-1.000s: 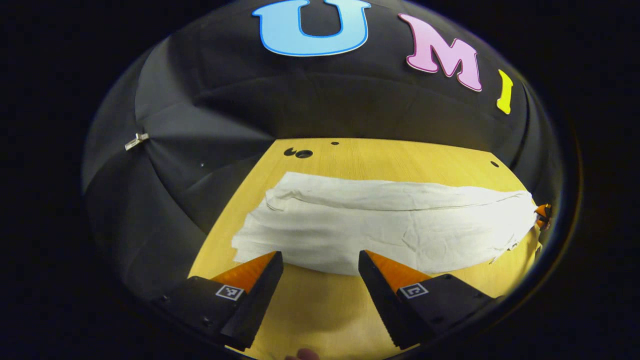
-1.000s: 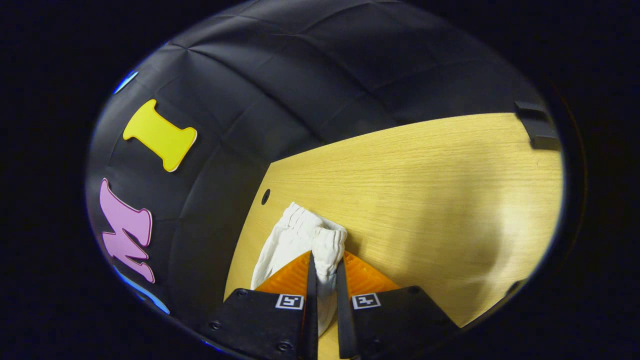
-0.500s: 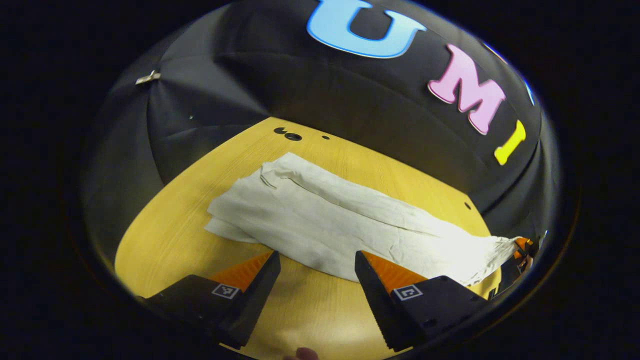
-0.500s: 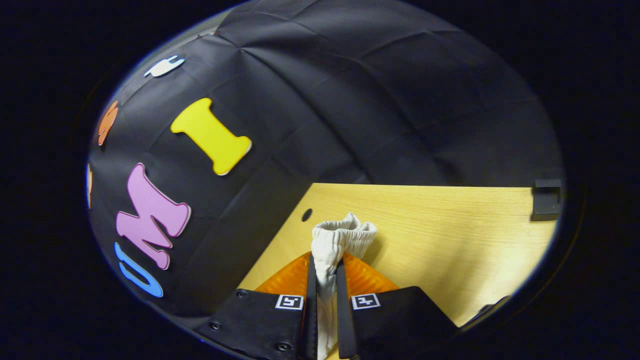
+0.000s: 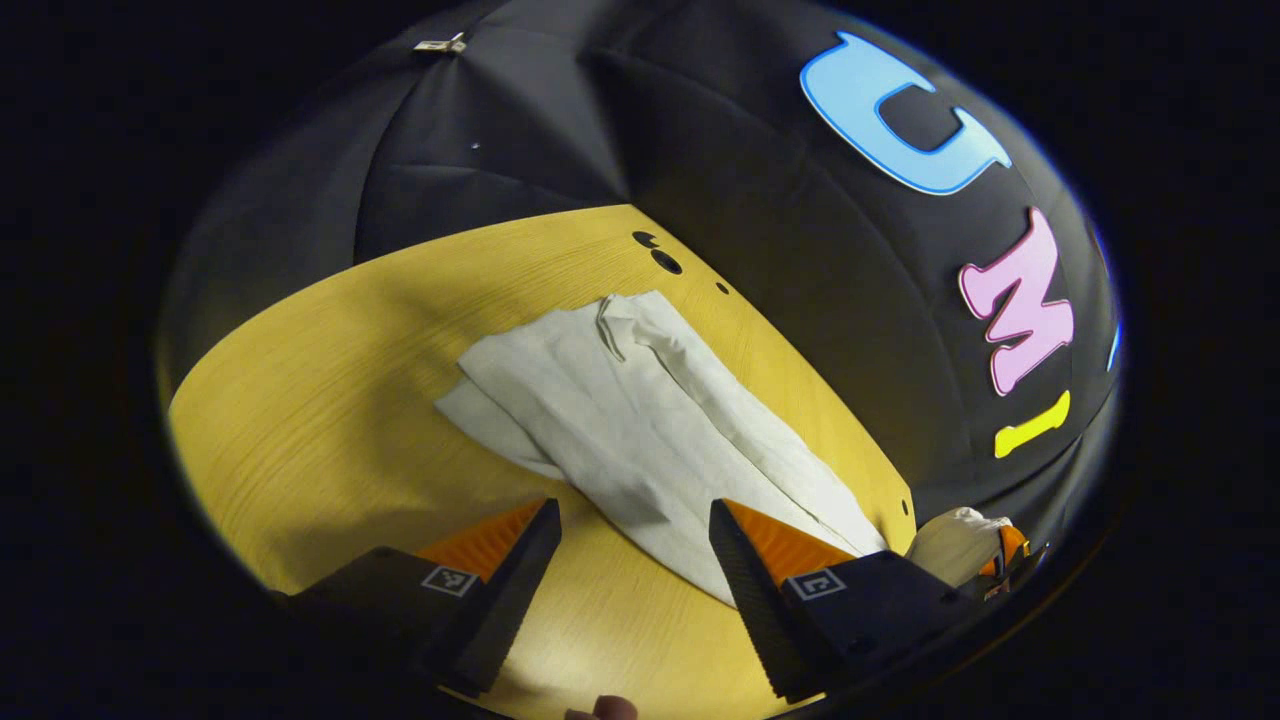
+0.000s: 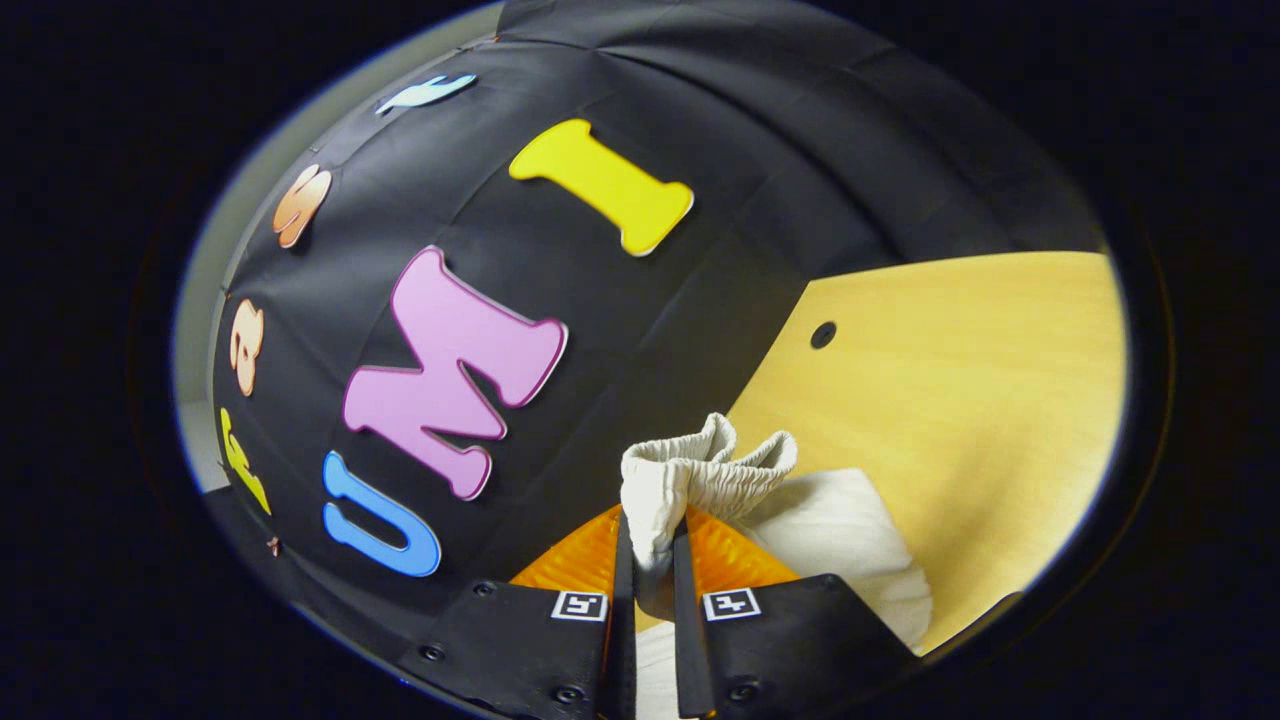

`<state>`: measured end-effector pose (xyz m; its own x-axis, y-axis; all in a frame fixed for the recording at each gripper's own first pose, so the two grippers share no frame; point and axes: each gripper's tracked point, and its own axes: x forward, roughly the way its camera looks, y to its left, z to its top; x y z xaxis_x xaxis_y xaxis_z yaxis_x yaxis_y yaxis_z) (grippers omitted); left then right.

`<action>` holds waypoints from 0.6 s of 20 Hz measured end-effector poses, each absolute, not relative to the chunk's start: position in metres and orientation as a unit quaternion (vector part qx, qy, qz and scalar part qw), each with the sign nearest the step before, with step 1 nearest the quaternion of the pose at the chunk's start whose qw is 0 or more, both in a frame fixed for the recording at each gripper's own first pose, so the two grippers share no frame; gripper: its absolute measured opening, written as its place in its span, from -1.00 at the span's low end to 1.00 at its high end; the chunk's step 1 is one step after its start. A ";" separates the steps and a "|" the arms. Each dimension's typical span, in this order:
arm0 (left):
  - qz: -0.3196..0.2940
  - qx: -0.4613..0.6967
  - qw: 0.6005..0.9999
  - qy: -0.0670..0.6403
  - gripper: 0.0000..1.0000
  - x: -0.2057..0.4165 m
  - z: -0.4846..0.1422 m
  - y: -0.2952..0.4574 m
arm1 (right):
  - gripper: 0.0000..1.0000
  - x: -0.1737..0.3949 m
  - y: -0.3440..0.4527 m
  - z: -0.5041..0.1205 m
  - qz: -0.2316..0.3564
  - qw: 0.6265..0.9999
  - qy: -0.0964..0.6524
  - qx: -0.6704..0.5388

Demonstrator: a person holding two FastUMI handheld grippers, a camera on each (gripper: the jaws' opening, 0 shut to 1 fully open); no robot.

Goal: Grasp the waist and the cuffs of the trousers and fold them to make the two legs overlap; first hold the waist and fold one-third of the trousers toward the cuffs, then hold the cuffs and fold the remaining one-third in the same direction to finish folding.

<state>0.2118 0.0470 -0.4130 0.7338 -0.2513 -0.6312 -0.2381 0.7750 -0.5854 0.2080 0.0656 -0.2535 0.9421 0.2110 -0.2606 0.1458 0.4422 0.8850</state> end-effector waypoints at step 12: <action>0.013 -0.402 0.849 0.343 0.87 0.254 -0.418 0.048 | -0.60 0.165 0.264 -0.357 0.113 0.831 0.336 0.429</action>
